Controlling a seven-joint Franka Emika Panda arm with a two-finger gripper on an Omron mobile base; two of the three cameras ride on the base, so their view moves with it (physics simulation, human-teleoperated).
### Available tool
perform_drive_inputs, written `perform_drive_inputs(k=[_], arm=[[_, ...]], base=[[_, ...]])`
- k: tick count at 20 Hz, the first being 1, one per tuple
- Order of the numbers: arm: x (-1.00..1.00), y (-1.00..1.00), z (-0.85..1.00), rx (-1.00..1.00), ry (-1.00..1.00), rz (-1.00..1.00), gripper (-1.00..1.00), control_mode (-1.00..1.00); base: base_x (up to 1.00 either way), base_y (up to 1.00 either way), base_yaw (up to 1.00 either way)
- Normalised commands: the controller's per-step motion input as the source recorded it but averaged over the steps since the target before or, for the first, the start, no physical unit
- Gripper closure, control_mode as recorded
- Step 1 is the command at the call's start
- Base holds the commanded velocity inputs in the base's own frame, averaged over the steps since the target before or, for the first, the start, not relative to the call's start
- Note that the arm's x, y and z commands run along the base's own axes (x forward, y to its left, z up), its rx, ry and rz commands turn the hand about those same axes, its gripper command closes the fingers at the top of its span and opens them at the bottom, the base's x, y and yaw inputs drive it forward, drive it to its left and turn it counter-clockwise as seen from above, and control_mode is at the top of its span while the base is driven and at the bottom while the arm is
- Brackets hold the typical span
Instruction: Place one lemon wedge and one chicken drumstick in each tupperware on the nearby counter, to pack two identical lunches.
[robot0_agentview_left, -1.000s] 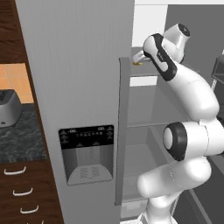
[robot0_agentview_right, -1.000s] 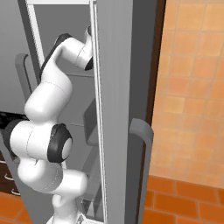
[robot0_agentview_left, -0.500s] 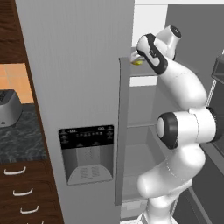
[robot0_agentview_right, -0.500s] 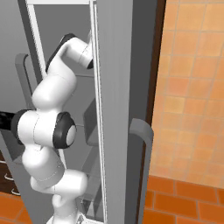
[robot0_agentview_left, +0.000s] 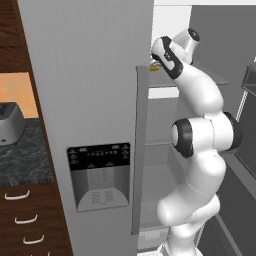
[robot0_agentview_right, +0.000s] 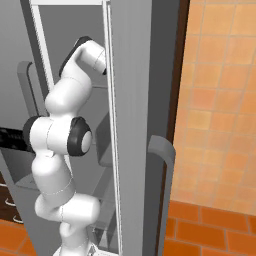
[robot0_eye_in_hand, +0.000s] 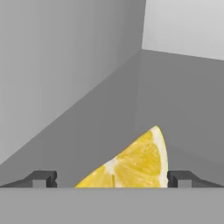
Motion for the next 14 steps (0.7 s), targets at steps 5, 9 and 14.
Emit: perform_drive_inputs(k=[5, 9, 14], arm=[[0.34, -0.10, -0.20, 0.00, 0.00, 0.00, 1.00, -1.00], [0.23, -0.13, -0.27, 0.00, 0.00, 0.00, 1.00, -1.00], [-0.24, -0.04, -0.11, -0.02, -0.01, 0.00, 1.00, -1.00]], base=[[0.00, 0.00, 0.00], [0.00, 0.00, 0.00], [0.00, 0.00, 0.00]])
